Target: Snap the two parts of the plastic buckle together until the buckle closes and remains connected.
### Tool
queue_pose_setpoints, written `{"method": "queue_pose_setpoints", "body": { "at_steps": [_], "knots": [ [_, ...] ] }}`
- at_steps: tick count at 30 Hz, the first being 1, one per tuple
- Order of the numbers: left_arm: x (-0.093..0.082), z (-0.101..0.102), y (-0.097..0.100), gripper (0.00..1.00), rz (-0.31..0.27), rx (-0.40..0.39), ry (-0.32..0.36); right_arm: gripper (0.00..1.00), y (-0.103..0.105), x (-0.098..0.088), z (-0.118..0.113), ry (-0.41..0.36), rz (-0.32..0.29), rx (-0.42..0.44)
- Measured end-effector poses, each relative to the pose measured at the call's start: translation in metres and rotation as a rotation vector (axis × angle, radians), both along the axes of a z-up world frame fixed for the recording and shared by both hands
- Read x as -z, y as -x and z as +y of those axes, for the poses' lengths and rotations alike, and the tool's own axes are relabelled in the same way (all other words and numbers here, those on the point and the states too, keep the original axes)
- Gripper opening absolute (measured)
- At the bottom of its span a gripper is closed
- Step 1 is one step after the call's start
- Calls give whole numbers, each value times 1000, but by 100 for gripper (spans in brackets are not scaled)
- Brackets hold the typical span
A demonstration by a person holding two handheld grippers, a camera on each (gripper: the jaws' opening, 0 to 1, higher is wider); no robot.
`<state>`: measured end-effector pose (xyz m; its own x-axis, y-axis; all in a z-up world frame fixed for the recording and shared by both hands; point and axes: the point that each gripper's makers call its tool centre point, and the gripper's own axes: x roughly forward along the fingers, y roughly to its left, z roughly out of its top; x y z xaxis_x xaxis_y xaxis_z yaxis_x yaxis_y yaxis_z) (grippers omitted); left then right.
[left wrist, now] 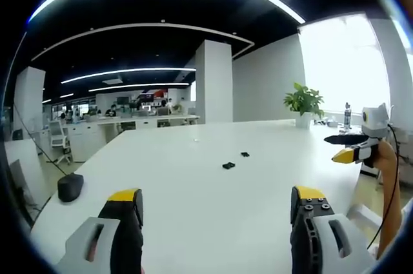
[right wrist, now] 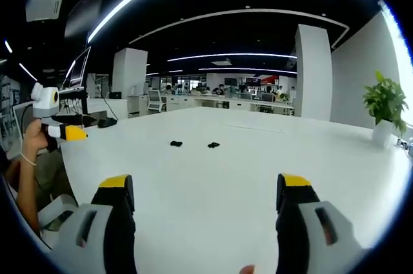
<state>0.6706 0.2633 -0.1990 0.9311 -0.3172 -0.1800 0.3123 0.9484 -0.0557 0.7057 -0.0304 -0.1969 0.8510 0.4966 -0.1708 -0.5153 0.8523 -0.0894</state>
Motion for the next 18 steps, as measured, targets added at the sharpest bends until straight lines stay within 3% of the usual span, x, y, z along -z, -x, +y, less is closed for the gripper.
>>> {"method": "queue_pose_setpoints", "body": {
  "at_steps": [18],
  "knots": [
    [4, 4, 1, 96, 6, -7, 12, 92, -5, 2, 13, -19, 9, -44]
  ]
}}
